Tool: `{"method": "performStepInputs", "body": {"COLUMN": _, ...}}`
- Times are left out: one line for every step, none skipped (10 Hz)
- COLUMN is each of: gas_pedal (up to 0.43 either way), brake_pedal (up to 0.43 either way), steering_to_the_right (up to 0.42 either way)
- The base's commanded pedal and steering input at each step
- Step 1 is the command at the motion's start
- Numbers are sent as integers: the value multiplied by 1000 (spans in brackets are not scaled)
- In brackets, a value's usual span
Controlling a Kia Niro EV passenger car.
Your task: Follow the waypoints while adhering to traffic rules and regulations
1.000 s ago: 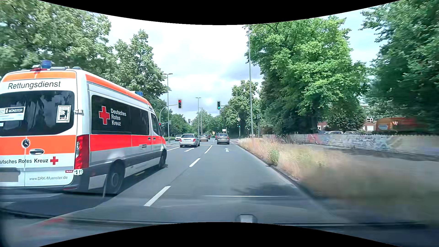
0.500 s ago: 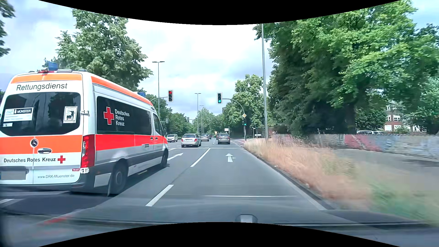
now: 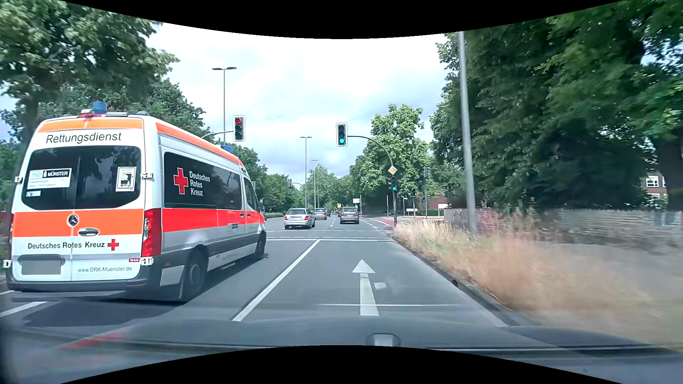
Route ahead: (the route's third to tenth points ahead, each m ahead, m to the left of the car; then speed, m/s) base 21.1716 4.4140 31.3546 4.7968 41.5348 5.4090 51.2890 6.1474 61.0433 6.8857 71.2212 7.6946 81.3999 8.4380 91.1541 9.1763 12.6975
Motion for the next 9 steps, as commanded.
{"method": "performStepInputs", "body": {"gas_pedal": 150, "brake_pedal": 18, "steering_to_the_right": -11}}
{"method": "performStepInputs", "body": {"gas_pedal": 150, "brake_pedal": 18, "steering_to_the_right": -11}}
{"method": "performStepInputs", "body": {"gas_pedal": 150, "brake_pedal": 18, "steering_to_the_right": -10}}
{"method": "performStepInputs", "body": {"gas_pedal": 150, "brake_pedal": 18, "steering_to_the_right": -10}}
{"method": "performStepInputs", "body": {"gas_pedal": 150, "brake_pedal": 18, "steering_to_the_right": -10}}
{"method": "performStepInputs", "body": {"gas_pedal": 150, "brake_pedal": 18, "steering_to_the_right": -10}}
{"method": "performStepInputs", "body": {"gas_pedal": 157, "brake_pedal": 18, "steering_to_the_right": -10}}
{"method": "performStepInputs", "body": {"gas_pedal": 157, "brake_pedal": 18, "steering_to_the_right": -10}}
{"method": "performStepInputs", "body": {"gas_pedal": 157, "brake_pedal": 18, "steering_to_the_right": -8}}
